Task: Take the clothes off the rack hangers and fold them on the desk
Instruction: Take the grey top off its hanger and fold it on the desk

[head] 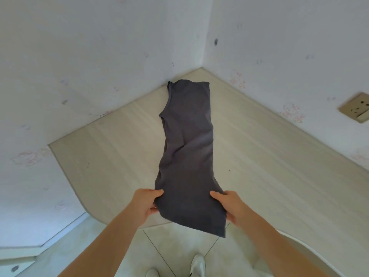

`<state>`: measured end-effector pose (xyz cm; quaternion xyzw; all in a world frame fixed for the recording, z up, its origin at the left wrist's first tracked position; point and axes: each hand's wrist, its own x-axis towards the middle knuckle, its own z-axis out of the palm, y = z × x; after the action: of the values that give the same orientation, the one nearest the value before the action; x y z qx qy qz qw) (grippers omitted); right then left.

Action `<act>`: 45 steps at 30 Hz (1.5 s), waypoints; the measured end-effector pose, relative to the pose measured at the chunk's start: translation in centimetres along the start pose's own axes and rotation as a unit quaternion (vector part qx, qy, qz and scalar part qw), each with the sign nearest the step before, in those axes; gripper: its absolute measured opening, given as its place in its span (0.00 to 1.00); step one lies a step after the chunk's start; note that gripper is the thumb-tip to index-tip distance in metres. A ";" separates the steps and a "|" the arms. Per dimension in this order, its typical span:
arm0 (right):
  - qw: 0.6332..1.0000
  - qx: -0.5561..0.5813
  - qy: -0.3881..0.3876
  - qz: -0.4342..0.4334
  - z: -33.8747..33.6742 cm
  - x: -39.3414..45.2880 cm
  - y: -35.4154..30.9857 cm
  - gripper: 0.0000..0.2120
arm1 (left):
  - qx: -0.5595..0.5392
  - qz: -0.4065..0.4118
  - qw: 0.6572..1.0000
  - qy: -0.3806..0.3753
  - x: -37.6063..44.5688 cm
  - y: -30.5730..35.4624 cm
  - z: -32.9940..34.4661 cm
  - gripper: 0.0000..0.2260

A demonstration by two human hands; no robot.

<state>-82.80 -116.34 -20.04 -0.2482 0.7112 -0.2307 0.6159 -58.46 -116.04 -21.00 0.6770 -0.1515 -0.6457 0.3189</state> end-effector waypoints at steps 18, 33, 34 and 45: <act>0.993 0.016 0.114 -0.041 1.9 -5.9 1.2 0.09 | 0.162 0.134 0.976 -0.060 -3.3 1.5 -4.8 0.18; 0.974 0.227 -0.012 0.005 0.0 4.5 -19.2 0.13 | 0.094 0.106 0.985 -0.103 5.3 20.3 2.5 0.04; 0.970 0.242 -0.005 -0.013 -0.1 6.7 -20.9 0.12 | 0.055 0.114 0.987 -0.097 7.2 21.6 3.5 0.05; 0.982 -0.165 0.087 -0.037 2.7 14.7 -9.8 0.06 | 0.395 0.220 0.885 0.112 14.0 9.4 2.1 0.06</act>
<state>-81.15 -133.38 -25.39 -0.3518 0.7806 -0.1534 0.4933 -56.89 -132.27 -25.89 0.7640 -0.5022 -0.3658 0.1739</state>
